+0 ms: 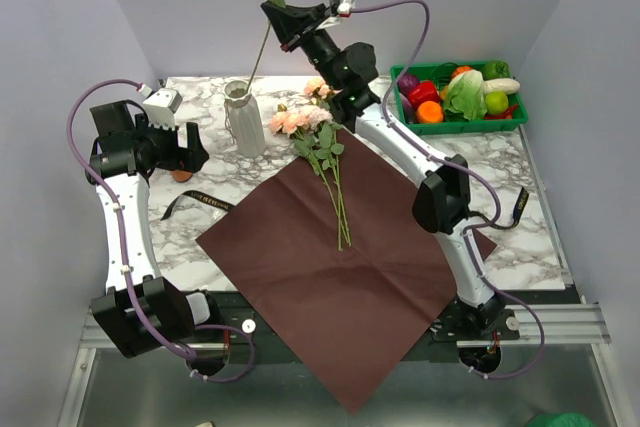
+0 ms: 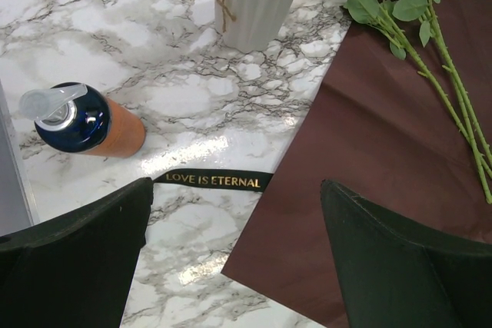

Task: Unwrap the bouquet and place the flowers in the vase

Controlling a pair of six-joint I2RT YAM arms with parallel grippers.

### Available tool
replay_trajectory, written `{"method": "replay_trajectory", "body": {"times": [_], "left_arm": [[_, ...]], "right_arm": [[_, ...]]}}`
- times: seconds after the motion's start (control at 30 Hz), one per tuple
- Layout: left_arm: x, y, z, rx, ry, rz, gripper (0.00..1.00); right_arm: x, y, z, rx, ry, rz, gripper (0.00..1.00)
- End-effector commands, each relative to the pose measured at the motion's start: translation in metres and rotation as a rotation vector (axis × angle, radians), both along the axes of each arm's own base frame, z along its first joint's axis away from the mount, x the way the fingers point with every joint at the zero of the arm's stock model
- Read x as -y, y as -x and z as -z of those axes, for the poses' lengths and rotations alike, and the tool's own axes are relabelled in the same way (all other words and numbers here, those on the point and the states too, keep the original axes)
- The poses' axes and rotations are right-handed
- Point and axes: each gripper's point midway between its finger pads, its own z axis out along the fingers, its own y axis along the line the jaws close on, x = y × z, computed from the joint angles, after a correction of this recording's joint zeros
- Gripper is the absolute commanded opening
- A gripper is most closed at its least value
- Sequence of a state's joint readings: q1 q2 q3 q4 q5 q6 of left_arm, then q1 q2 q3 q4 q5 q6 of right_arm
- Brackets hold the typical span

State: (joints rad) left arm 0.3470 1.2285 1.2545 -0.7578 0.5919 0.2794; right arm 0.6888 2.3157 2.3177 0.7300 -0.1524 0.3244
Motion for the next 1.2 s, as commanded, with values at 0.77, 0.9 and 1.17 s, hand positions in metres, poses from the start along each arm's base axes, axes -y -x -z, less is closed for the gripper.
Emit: {"method": "replay_trajectory", "body": {"times": [0.77, 0.9, 1.17], "left_arm": [[0.006, 0.001, -0.022, 0.056, 0.035, 0.007, 0.98], [0.008, 0.001, -0.021, 0.054, 0.046, 0.007, 0.98], [0.011, 0.004, -0.026, 0.064, 0.06, 0.008, 0.98]], "right_arm": [[-0.048, 0.053, 0.114, -0.263, 0.549, -0.198, 0.91], [-0.007, 0.066, 0.165, -0.409, 0.667, -0.101, 0.93], [0.099, 0.08, 0.274, -0.759, 0.83, 0.131, 0.91]]}}
